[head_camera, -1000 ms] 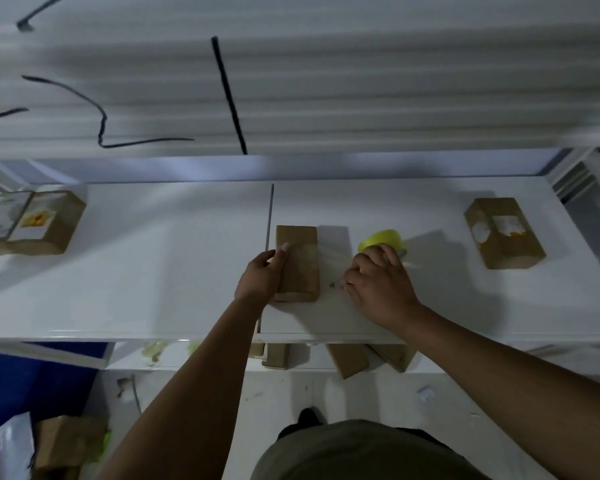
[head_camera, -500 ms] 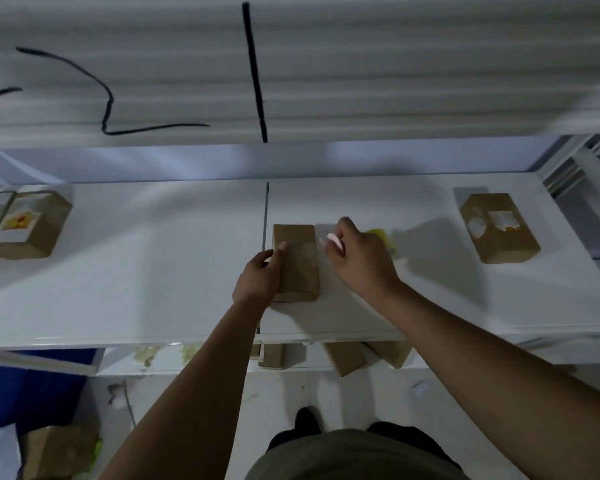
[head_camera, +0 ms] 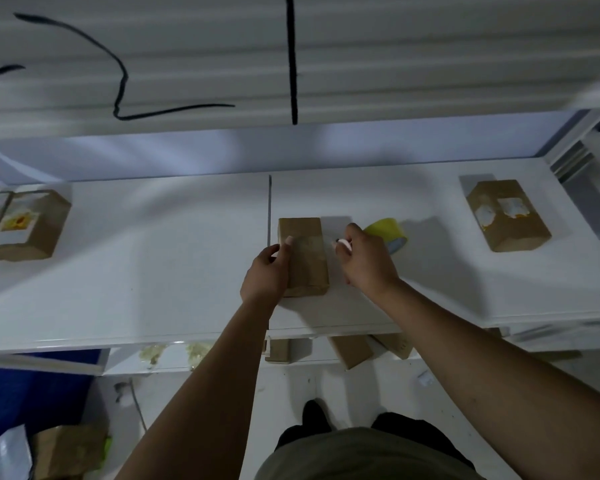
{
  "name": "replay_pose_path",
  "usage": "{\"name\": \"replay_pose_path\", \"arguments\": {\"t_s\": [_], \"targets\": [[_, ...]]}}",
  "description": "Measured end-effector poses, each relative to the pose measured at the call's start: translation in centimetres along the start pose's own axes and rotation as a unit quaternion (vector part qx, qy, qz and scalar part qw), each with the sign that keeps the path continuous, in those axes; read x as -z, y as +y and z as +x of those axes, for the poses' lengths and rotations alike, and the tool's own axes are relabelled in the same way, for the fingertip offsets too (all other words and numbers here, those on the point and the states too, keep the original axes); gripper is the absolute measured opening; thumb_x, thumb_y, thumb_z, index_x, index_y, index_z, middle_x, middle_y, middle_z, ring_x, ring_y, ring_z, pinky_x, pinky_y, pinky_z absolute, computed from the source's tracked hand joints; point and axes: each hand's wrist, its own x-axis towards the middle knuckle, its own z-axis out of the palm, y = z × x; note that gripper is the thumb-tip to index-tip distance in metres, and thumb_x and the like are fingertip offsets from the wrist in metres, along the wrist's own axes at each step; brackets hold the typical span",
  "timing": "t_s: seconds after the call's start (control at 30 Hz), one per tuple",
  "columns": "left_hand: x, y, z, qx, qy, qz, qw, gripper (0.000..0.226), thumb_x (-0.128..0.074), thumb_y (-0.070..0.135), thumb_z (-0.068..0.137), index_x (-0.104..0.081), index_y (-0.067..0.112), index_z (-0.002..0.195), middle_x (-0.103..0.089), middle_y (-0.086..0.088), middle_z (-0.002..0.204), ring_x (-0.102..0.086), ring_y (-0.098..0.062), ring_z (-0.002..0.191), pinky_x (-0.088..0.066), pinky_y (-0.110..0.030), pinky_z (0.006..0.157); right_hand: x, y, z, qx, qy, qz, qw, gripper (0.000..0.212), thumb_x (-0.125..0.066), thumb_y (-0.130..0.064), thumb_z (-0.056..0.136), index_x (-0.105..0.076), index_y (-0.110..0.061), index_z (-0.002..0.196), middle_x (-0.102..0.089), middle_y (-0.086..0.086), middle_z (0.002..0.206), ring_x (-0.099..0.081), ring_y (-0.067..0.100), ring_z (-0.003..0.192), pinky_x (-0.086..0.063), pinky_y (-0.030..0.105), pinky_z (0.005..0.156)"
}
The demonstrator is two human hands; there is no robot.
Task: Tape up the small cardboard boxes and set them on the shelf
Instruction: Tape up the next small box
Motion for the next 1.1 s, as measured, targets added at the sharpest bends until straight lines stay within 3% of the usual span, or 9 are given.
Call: {"name": "replay_pose_path", "arguments": {"t_s": [0.07,0.2,0.4,0.5,0.67,0.83,0.93,1.03,1.1], "targets": [[-0.1,0.0,0.1,-0.003,0.002,0.010,1.000,0.084,-0.033,0.090,0.091,-0.062,0.032,0.145,-0.074,0.001,0.128,-0.069,-0.026,0.117,-0.056,-0.051,0.103,0.0,0.1,0.1,0.008,-0.031,-0.041,0.999,0.021,-0.058,-0.013,0.099,-0.044,-0.008,0.084,-0.053,0.016,0.067,-0.057,0.035,0.065,-0.033,0.037,0.056],[-0.3,-0.3,0.5,-0.005,-0.001,0.011,1.000,0.084,-0.030,0.088,0.092,-0.062,0.031,0.144,-0.074,0.001,0.129,-0.069,-0.027,0.117,-0.056,-0.052,0.103,0.5,1.2,-0.5,-0.020,-0.131,-0.087,0.987,0.019,-0.067,-0.019,0.092,-0.052,-0.016,0.081,-0.064,0.013,0.077,-0.067,0.040,0.079,-0.035,0.031,0.059],[0.0,-0.5,0.5,-0.010,-0.016,-0.016,1.000,0.085,-0.036,0.086,0.093,-0.061,0.027,0.148,-0.073,-0.002,0.133,-0.068,-0.028,0.121,-0.056,-0.054,0.105,0.0,2.9,-3.2,0.050,-0.067,-0.234,0.969,0.018,-0.050,-0.041,0.103,-0.058,-0.025,0.107,-0.070,0.011,0.088,-0.069,0.039,0.083,-0.040,0.035,0.058],[0.0,-0.4,0.4,-0.011,-0.017,-0.013,1.000,0.080,-0.037,0.083,0.096,-0.061,0.026,0.147,-0.073,-0.002,0.133,-0.069,-0.029,0.121,-0.056,-0.054,0.104,0.5,2.7,-3.0,0.031,-0.057,-0.196,0.979,0.021,-0.053,-0.041,0.103,-0.056,-0.020,0.107,-0.069,0.016,0.092,-0.068,0.041,0.085,-0.048,0.039,0.062],[0.1,-1.1,-0.5,-0.028,0.008,-0.016,0.999,0.081,-0.029,0.085,0.094,-0.064,0.030,0.142,-0.074,0.001,0.128,-0.068,-0.027,0.117,-0.056,-0.053,0.103,1.3,0.8,-1.5,0.027,0.051,-0.048,0.997,0.025,-0.061,-0.030,0.103,-0.050,-0.008,0.106,-0.063,0.010,0.076,-0.066,0.037,0.071,-0.052,0.044,0.056],[0.2,-1.9,-1.1,-0.048,0.022,-0.079,0.995,0.063,-0.038,0.074,0.103,-0.073,0.028,0.130,-0.077,0.003,0.116,-0.070,-0.021,0.110,-0.058,-0.051,0.100,0.7,0.4,-1.5,0.019,-0.013,-0.089,0.996,0.028,-0.057,-0.036,0.104,-0.052,-0.009,0.097,-0.068,0.016,0.082,-0.065,0.040,0.078,-0.045,0.040,0.057],[0.4,-1.9,-1.3,-0.044,0.027,-0.129,0.990,0.056,-0.043,0.064,0.107,-0.075,0.024,0.130,-0.078,0.003,0.115,-0.072,-0.020,0.111,-0.059,-0.045,0.099,0.2,1.1,-2.6,0.012,-0.053,-0.164,0.985,0.029,-0.053,-0.045,0.103,-0.053,-0.016,0.099,-0.072,0.012,0.089,-0.067,0.039,0.085,-0.046,0.038,0.061],[0.8,-1.7,-1.7,-0.049,0.031,-0.171,0.984,0.050,-0.048,0.058,0.108,-0.077,0.022,0.126,-0.080,0.012,0.100,-0.075,-0.009,0.100,-0.059,-0.023,0.078,0.1,1.3,-3.5,0.010,-0.083,-0.317,0.945,0.041,-0.044,-0.052,0.103,-0.050,-0.015,0.121,-0.074,0.013,0.098,-0.072,0.036,0.089,-0.048,0.037,0.065],[1.1,-1.4,-2.2,-0.064,0.032,-0.190,0.979,0.047,-0.048,0.055,0.109,-0.077,0.021,0.121,-0.081,0.013,0.093,-0.076,-0.002,0.089,-0.058,-0.015,0.069,0.6,1.0,-3.7,-0.012,-0.034,-0.274,0.961,0.043,-0.045,-0.055,0.103,-0.049,-0.015,0.121,-0.073,0.013,0.093,-0.072,0.037,0.086,-0.046,0.037,0.065]]}}
